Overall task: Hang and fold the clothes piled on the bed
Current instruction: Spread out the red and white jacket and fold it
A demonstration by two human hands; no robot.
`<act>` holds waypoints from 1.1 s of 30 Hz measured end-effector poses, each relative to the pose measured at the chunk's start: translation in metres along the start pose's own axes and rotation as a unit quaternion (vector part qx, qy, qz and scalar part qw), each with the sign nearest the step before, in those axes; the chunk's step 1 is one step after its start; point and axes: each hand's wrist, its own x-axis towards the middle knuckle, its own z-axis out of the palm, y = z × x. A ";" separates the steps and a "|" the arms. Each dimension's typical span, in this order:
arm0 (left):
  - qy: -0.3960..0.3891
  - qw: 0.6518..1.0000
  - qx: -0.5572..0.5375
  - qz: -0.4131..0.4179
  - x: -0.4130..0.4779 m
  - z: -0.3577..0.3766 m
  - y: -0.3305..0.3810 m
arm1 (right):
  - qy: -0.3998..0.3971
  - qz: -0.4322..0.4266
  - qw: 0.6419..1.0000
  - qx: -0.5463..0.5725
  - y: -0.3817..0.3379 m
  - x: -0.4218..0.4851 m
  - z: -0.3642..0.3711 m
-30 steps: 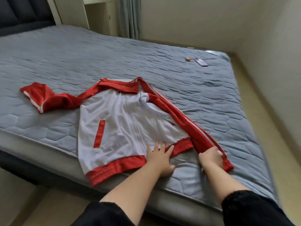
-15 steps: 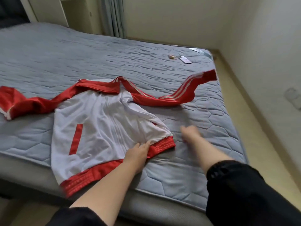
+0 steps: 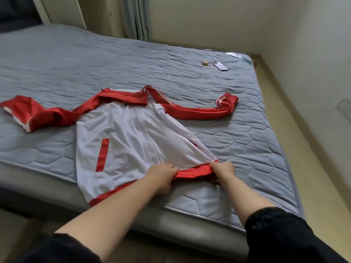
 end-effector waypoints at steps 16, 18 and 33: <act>0.044 0.993 0.013 -0.106 -0.073 0.009 -0.068 | 0.028 -0.547 0.693 -0.469 0.010 -0.068 0.063; 0.017 0.995 -0.020 -0.093 -0.073 0.001 -0.080 | 0.026 -0.530 0.688 -0.495 -0.004 -0.068 0.063; -0.457 0.806 -0.370 -0.069 -0.063 -0.030 -0.078 | -0.398 -0.273 0.634 -0.604 -0.030 -0.095 0.044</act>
